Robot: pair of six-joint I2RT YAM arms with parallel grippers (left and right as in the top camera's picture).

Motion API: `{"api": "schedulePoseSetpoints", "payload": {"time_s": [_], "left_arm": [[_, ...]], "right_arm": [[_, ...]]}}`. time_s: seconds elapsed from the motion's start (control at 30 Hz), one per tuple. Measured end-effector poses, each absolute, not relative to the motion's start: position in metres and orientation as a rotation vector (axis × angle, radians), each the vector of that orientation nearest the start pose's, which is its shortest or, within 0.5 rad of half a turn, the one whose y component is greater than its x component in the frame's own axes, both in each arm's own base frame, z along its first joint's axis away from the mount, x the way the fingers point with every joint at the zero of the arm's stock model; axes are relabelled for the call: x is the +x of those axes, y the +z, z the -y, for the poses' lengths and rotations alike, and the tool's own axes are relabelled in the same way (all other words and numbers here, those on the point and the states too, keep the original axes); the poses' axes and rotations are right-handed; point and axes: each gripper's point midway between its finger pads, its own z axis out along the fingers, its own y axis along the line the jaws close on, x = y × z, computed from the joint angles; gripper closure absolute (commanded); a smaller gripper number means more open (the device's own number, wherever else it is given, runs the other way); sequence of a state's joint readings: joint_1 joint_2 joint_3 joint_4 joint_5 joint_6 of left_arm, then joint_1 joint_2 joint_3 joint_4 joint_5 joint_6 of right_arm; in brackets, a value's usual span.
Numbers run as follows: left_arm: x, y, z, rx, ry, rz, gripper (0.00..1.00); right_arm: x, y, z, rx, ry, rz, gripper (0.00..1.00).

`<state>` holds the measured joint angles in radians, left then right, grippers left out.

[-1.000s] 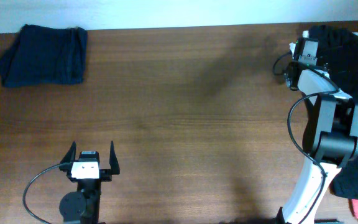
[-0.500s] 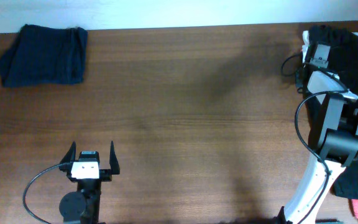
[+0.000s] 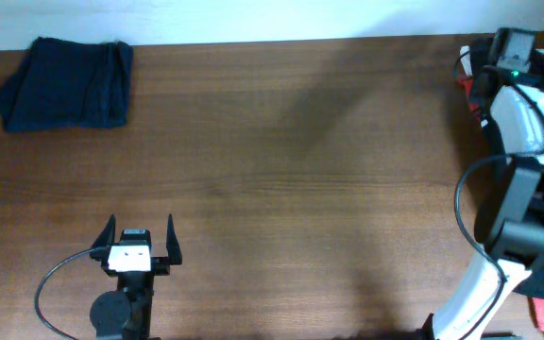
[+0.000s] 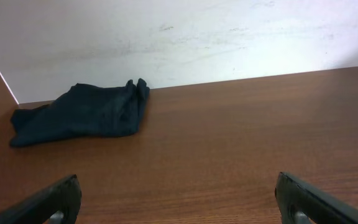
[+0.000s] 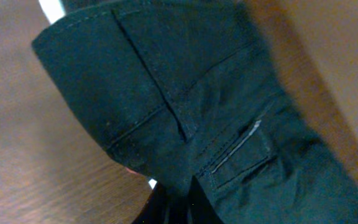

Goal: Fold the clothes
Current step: 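Drag the black pants leftward with the right gripper, spreading them flat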

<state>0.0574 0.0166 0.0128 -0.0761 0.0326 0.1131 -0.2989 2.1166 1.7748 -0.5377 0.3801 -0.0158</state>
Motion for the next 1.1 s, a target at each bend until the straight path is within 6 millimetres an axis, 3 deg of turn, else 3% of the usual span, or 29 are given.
{"api": "schedulePoseSetpoints", "payload": {"time_s": [0.07,0.17,0.2,0.23,0.3,0.4,0.43,0.57,0.63,0.73,0.77,0.8,0.83,0.87,0.9,0.97,1.1], "left_arm": [[0.246,0.157,-0.009,0.071,0.103,-1.651,0.01],[0.246,0.158,-0.009,0.071,0.103,-1.65,0.01],[0.246,0.157,-0.009,0.071,0.103,-1.65,0.01],[0.246,0.157,-0.009,0.071,0.103,-1.65,0.01],[0.246,0.157,-0.009,0.071,0.103,-1.65,0.01],[0.246,0.157,-0.009,0.071,0.103,-1.65,0.01],[0.246,0.158,-0.009,0.071,0.103,-1.65,0.01],[0.246,0.157,-0.009,0.071,0.103,-1.651,0.01],[0.246,0.157,-0.009,0.071,0.103,-1.65,0.01],[0.246,0.158,-0.009,0.071,0.103,-1.65,0.01],[0.246,0.157,-0.009,0.071,0.103,-1.65,0.01],[0.246,0.157,-0.009,0.071,0.103,-1.65,0.01],[0.246,0.158,-0.009,0.071,0.103,-1.65,0.01],[0.246,0.157,-0.009,0.071,0.103,-1.65,0.01],[0.246,0.158,-0.009,0.071,0.103,-1.65,0.01],[0.246,0.157,-0.009,0.071,0.103,-1.65,0.01],[0.246,0.158,-0.009,0.071,0.103,-1.65,0.01]], "right_arm": [[0.51,0.163,0.226,0.55,-0.597,-2.341,0.96],[0.501,0.225,0.217,0.569,-0.55,-2.223,0.96],[0.501,0.242,0.207,0.547,-0.513,-2.198,0.96],[0.503,0.246,0.197,0.528,-0.483,-2.197,0.96],[0.513,0.254,0.157,0.438,-0.405,-2.202,0.96],[0.529,0.251,0.064,0.233,-0.276,-2.243,0.96],[0.53,0.248,0.021,0.138,-0.218,-2.263,0.96],[0.516,0.242,-0.118,-0.181,0.038,-2.285,0.96],[0.486,0.24,-0.207,-0.375,0.208,-2.286,0.96],[0.442,0.234,-0.292,-0.529,0.369,-2.289,0.96],[0.426,0.23,-0.318,-0.576,0.417,-2.293,0.88],[0.411,0.225,-0.34,-0.623,0.451,-2.296,0.87],[0.399,0.223,-0.355,-0.657,0.476,-2.293,0.84],[0.383,0.219,-0.375,-0.704,0.511,-2.292,0.62],[0.374,0.218,-0.386,-0.728,0.529,-2.289,0.3],[0.364,0.22,-0.398,-0.752,0.555,-2.274,0.05],[0.362,0.212,-0.377,-0.779,0.488,-2.348,0.01]]}}
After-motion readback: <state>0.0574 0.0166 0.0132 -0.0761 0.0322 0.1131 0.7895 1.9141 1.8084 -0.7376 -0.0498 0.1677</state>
